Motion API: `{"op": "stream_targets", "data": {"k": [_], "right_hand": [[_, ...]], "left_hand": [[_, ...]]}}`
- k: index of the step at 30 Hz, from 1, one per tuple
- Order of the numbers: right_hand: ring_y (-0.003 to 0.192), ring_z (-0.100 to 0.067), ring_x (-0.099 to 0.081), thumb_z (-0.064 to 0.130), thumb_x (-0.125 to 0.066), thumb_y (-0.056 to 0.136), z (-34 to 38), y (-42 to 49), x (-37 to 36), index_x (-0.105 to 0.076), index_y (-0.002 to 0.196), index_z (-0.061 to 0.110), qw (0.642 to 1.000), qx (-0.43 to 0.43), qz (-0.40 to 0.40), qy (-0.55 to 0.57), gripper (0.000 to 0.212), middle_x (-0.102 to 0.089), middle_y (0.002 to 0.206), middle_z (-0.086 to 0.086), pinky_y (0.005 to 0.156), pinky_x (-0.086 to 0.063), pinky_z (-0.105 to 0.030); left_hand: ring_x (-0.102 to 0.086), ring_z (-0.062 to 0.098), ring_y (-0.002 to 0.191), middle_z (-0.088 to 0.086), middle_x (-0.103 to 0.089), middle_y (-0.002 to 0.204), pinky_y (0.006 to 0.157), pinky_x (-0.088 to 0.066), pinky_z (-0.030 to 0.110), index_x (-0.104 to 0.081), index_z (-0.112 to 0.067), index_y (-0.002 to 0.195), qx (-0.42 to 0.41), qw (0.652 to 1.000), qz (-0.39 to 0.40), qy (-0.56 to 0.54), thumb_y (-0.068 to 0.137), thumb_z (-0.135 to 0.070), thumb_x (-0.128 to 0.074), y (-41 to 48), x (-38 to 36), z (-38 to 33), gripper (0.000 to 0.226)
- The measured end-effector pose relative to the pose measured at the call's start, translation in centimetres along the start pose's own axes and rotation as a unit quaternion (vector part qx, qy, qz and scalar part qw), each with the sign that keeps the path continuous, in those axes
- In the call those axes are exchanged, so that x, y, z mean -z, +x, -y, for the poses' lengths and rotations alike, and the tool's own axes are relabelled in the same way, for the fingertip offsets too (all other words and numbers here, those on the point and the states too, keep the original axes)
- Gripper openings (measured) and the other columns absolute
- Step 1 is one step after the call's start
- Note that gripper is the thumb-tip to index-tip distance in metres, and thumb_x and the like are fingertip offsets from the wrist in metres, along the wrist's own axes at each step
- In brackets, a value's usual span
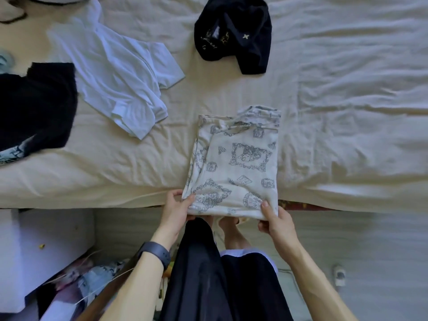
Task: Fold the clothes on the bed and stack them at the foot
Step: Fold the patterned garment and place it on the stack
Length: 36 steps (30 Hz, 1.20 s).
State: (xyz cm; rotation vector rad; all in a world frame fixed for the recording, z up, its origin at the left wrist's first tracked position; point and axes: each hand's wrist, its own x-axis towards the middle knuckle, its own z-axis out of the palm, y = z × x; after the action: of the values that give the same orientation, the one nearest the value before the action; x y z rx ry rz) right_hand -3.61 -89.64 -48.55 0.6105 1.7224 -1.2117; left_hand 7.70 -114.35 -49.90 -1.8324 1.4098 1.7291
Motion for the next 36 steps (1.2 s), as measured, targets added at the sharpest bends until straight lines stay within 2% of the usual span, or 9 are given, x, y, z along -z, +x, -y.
{"op": "stream_targets", "data": {"k": [3,6,11,16,18,20,22,29,36], "right_hand": [[0.071,-0.013,-0.069,0.043,-0.062,0.099,-0.8,-1.3,0.5,-0.067,0.104,0.014,0.998,-0.020,-0.026,-0.058,0.030,-0.074,0.095,-0.003,0.075,-0.061,-0.038],[0.074,-0.008,-0.071,0.051,-0.066,0.093,0.8,-1.5,0.8,-0.062,0.102,0.025,0.991,0.006,-0.063,-0.118,0.028,-0.072,0.095,0.006,0.086,-0.060,-0.048],[0.057,-0.020,-0.073,0.051,-0.061,0.094,6.7,-0.4,1.1,-0.053,0.118,0.058,0.986,0.089,-0.055,-0.129,0.027,-0.076,0.081,-0.004,0.057,-0.057,-0.026],[0.060,-0.017,-0.063,0.041,-0.077,0.087,14.2,3.7,2.5,-0.063,0.123,0.034,0.989,0.072,0.126,0.001,0.039,-0.063,0.103,-0.006,0.057,-0.055,-0.028],[0.065,-0.011,-0.062,0.024,-0.080,0.087,16.2,6.2,2.6,-0.060,0.122,0.028,0.984,0.101,0.128,-0.078,0.041,-0.064,0.096,-0.003,0.060,-0.054,-0.025],[0.065,-0.007,-0.055,0.035,-0.073,0.093,17.1,9.2,1.8,-0.062,0.105,0.029,0.958,0.162,0.012,-0.237,0.017,-0.062,0.087,0.004,0.059,-0.045,-0.020],[0.068,-0.006,-0.049,0.048,-0.061,0.098,17.4,11.8,0.2,-0.057,0.090,0.026,0.929,0.190,-0.065,-0.310,0.024,-0.056,0.087,0.002,0.062,-0.039,-0.024],[0.090,-0.031,-0.052,0.067,-0.029,0.101,15.9,16.7,-3.1,-0.050,0.106,0.018,0.932,0.115,-0.172,-0.298,0.054,-0.061,0.103,-0.011,0.077,-0.038,-0.040],[0.116,-0.039,-0.058,0.068,-0.033,0.100,16.1,19.4,-4.4,-0.061,0.119,0.014,0.911,0.084,-0.226,-0.334,0.064,-0.065,0.124,-0.019,0.085,-0.037,-0.043]], "left_hand": [[-0.072,0.021,0.076,0.008,-0.069,0.113,0.053,-0.054,0.030,-0.048,-0.044,0.122,0.012,1.000,0.013,-0.020,0.093,-0.016,-0.067,-2.2,0.4,1.6,0.045],[-0.072,0.022,0.086,0.003,-0.069,0.121,0.069,-0.058,0.039,-0.052,-0.060,0.123,-0.027,0.999,0.041,0.000,0.096,-0.015,-0.060,-2.5,0.1,0.3,0.054],[-0.070,0.016,0.091,0.006,-0.072,0.116,0.075,-0.055,0.031,-0.077,-0.036,0.100,-0.065,0.991,0.118,-0.012,0.095,-0.013,-0.057,-0.7,-0.2,-5.9,0.030],[-0.064,0.011,0.074,0.005,-0.075,0.107,0.058,-0.044,0.020,-0.073,-0.016,0.112,-0.077,0.966,0.244,0.035,0.080,-0.036,-0.073,2.3,1.0,-13.9,0.037],[-0.064,0.012,0.076,-0.001,-0.077,0.094,0.061,-0.045,0.024,-0.073,-0.021,0.103,-0.158,0.951,0.196,0.178,0.089,-0.032,-0.071,4.5,0.2,-15.9,0.019],[-0.064,0.018,0.081,0.001,-0.073,0.086,0.067,-0.045,0.032,-0.071,-0.016,0.094,-0.221,0.929,0.087,0.283,0.095,-0.040,-0.064,7.0,-1.4,-16.9,0.025],[-0.061,0.024,0.092,0.005,-0.066,0.092,0.069,-0.036,0.032,-0.064,-0.010,0.093,-0.226,0.922,0.037,0.312,0.099,-0.044,-0.055,9.0,-3.1,-16.8,0.036],[-0.059,0.041,0.104,0.022,-0.063,0.112,0.070,-0.030,0.034,-0.048,-0.007,0.108,-0.145,0.938,-0.060,0.310,0.107,-0.045,-0.030,12.6,-7.8,-13.9,0.042],[-0.060,0.039,0.105,0.017,-0.063,0.116,0.070,-0.036,0.037,-0.051,-0.011,0.110,-0.128,0.926,-0.120,0.335,0.105,-0.050,-0.033,13.9,-9.1,-13.3,0.044]]}}
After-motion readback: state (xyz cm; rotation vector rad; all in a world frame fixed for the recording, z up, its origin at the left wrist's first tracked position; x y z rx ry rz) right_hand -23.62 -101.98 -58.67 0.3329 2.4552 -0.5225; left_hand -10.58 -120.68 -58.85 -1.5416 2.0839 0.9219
